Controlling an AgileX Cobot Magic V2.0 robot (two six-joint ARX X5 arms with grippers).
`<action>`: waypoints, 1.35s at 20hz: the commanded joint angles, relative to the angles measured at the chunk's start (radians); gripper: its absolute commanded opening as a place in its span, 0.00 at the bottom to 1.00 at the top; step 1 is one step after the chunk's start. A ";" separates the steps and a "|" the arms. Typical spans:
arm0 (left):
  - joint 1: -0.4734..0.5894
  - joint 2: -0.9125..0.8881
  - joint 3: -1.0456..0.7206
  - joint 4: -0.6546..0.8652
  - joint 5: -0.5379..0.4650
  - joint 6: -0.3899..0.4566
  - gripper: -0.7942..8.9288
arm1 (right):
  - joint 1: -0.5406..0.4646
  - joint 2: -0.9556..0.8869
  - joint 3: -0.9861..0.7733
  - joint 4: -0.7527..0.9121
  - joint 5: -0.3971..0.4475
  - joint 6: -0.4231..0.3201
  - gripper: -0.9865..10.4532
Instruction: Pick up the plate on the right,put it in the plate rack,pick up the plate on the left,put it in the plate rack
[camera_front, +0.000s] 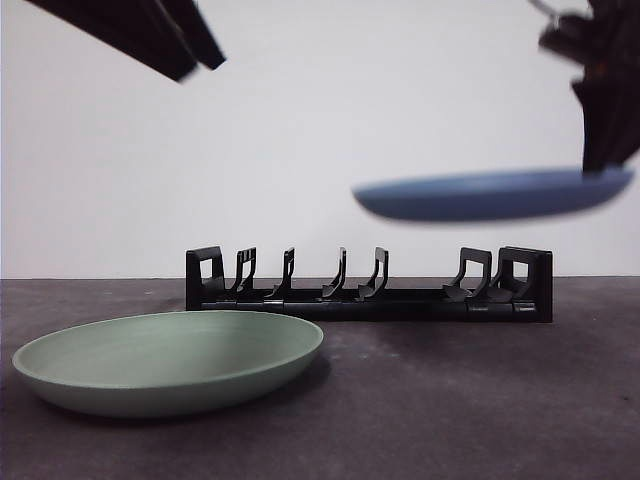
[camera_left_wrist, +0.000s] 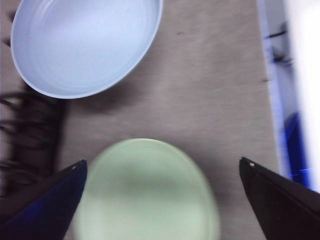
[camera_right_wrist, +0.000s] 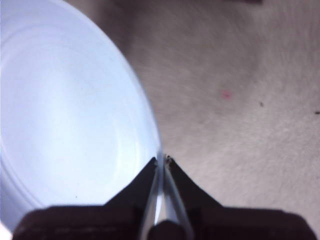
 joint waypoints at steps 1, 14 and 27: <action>-0.034 0.018 0.002 0.099 -0.119 0.143 0.86 | 0.014 -0.008 0.065 -0.072 -0.014 -0.009 0.08; -0.112 0.077 0.002 0.264 -0.245 0.506 0.82 | 0.214 -0.020 0.236 -0.176 -0.014 0.024 0.08; -0.114 0.084 0.002 0.206 -0.269 0.494 0.07 | 0.230 -0.020 0.237 -0.171 -0.040 0.030 0.08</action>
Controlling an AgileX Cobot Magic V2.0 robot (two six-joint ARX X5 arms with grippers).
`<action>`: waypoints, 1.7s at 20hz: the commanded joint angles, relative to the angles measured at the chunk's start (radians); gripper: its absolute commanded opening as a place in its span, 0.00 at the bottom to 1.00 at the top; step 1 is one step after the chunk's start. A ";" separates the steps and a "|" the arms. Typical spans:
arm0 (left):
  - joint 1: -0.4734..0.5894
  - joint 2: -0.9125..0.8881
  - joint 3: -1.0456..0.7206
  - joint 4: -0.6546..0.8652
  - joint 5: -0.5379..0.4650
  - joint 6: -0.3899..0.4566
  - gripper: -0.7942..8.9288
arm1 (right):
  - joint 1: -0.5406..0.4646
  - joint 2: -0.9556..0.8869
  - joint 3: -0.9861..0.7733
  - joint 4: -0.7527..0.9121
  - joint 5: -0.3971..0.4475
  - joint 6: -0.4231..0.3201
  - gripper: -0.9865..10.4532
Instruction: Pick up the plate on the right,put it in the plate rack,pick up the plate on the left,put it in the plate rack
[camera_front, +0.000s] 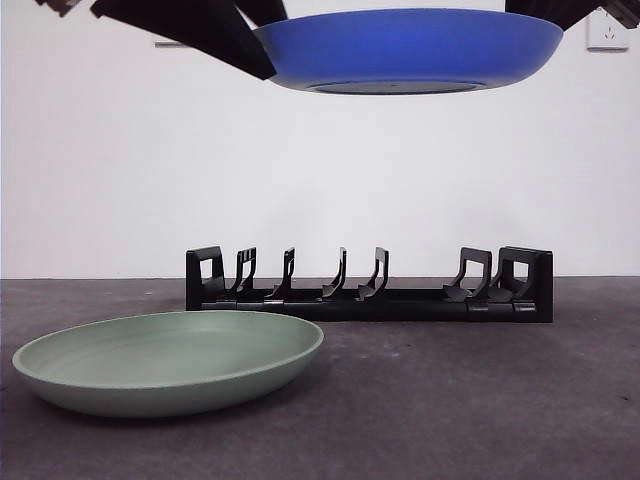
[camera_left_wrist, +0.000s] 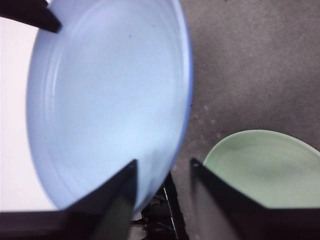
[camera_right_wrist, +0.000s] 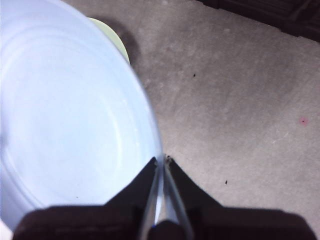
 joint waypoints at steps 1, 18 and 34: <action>-0.004 0.003 0.000 -0.008 0.001 -0.007 0.07 | 0.002 -0.003 0.006 -0.012 -0.011 0.008 0.08; -0.019 0.003 0.000 -0.085 0.033 -0.114 0.07 | 0.001 -0.004 0.018 0.082 -0.093 0.008 0.42; 0.230 0.005 0.000 0.379 0.474 -0.903 0.07 | -0.001 -0.291 0.238 0.135 0.264 0.055 0.42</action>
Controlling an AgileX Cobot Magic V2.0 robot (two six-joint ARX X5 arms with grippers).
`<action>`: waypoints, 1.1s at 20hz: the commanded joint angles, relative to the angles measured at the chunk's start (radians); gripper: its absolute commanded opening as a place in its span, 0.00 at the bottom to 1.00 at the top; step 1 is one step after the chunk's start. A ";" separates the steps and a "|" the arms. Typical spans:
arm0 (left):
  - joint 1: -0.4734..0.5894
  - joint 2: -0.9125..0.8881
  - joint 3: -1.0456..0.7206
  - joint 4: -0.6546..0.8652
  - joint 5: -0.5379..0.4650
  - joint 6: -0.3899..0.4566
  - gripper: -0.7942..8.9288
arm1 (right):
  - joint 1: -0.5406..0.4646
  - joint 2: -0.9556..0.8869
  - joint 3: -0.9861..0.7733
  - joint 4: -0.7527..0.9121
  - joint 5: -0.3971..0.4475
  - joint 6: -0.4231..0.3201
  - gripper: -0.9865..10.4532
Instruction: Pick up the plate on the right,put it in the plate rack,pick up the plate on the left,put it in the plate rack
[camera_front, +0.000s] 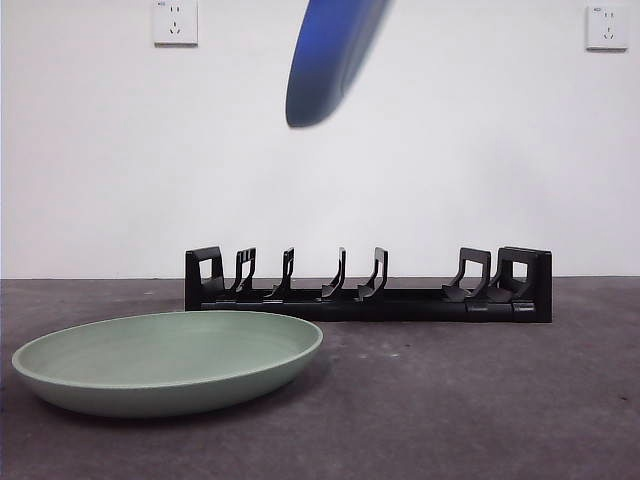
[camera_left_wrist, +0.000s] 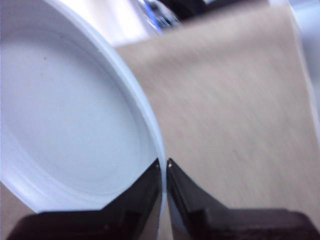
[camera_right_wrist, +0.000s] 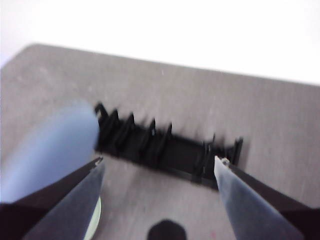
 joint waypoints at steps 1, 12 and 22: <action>0.066 0.000 0.000 0.104 0.053 -0.204 0.07 | 0.000 -0.002 -0.011 -0.061 0.003 -0.010 0.42; 0.348 0.103 0.000 0.264 0.281 -0.394 0.07 | 0.006 -0.001 -0.161 -0.127 -0.178 -0.011 0.42; 0.470 0.374 0.111 0.291 0.396 -0.374 0.07 | 0.179 -0.001 -0.541 0.058 -0.183 0.058 0.41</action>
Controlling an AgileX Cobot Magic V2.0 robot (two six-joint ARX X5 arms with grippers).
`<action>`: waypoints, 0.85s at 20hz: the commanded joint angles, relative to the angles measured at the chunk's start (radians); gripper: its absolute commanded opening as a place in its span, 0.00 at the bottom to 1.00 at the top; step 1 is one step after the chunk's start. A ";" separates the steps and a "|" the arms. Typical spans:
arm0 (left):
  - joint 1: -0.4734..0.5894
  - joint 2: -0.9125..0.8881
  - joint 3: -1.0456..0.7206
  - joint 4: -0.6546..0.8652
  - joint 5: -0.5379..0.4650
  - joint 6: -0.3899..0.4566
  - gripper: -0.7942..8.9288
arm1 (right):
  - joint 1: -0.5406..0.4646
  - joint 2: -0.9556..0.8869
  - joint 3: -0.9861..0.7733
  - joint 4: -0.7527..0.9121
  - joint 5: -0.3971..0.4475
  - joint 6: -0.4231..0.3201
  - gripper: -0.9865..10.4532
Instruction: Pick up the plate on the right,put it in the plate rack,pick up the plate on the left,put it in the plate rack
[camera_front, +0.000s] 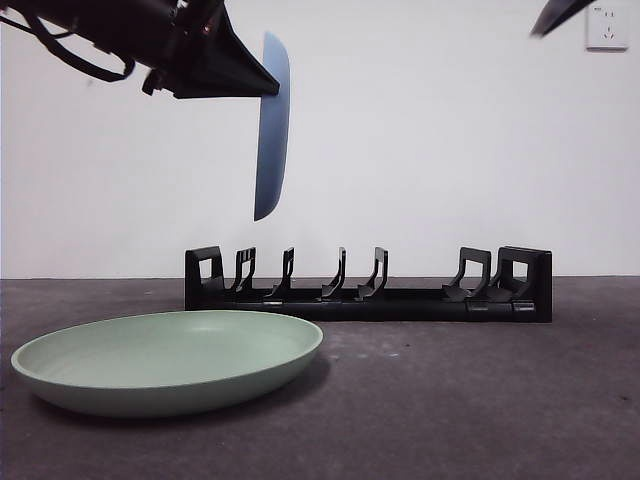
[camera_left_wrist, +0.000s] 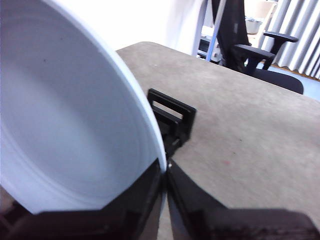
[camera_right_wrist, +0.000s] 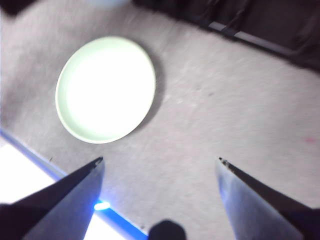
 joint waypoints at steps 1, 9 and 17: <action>0.014 0.051 0.051 -0.008 0.014 0.037 0.07 | 0.042 0.001 -0.067 0.049 0.001 0.045 0.41; 0.031 0.211 0.148 -0.098 0.019 0.137 0.07 | 0.122 0.001 -0.159 0.166 0.049 0.097 0.41; 0.039 0.251 0.148 -0.154 -0.012 0.213 0.07 | 0.122 0.001 -0.159 0.166 0.066 0.096 0.41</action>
